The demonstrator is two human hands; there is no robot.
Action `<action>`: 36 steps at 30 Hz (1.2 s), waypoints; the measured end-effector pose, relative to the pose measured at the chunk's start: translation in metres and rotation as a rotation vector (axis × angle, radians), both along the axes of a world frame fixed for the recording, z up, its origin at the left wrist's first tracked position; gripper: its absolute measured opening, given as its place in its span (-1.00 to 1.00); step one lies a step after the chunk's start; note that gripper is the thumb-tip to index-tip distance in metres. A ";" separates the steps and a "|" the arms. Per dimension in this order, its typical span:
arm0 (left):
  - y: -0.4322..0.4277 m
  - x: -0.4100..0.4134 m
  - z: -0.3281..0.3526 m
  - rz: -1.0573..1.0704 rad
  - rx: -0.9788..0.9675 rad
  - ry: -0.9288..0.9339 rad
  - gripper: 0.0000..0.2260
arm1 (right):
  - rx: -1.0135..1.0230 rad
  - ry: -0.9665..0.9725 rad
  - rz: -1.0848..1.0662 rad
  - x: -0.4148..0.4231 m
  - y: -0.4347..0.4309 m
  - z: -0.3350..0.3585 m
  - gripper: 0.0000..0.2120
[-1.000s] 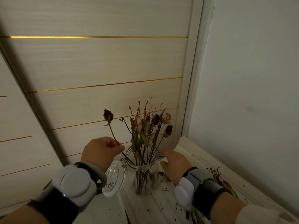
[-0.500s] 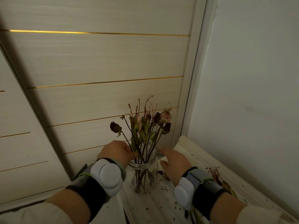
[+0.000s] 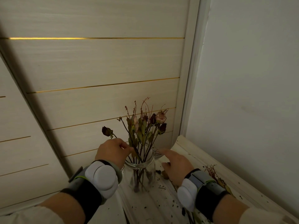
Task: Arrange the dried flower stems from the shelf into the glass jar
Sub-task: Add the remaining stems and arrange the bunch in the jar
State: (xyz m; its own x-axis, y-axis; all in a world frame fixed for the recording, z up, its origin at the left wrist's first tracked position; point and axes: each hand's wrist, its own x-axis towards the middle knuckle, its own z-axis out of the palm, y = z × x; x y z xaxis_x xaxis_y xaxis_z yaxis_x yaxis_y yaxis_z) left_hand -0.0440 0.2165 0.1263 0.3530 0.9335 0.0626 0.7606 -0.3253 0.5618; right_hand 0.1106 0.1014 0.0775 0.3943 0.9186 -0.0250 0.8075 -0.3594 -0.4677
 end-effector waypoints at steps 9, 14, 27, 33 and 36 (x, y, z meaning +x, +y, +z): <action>-0.058 0.023 0.030 -0.155 0.167 -0.104 -0.83 | 0.031 0.053 -0.128 0.021 -0.046 0.024 -0.55; -0.101 0.041 0.018 -0.259 0.144 -0.074 -0.83 | 0.021 0.069 -0.200 0.038 -0.092 0.027 -0.57; -0.171 0.058 -0.055 -0.396 -0.210 0.212 -0.85 | -0.082 0.022 -0.341 0.055 -0.173 -0.006 -0.63; -0.190 0.067 -0.087 -0.379 -0.262 0.308 -0.88 | -0.197 0.020 -0.392 0.059 -0.191 -0.031 -0.69; -0.191 0.070 -0.101 -0.371 -0.244 0.365 -0.89 | -0.207 0.074 -0.463 0.064 -0.198 -0.044 -0.72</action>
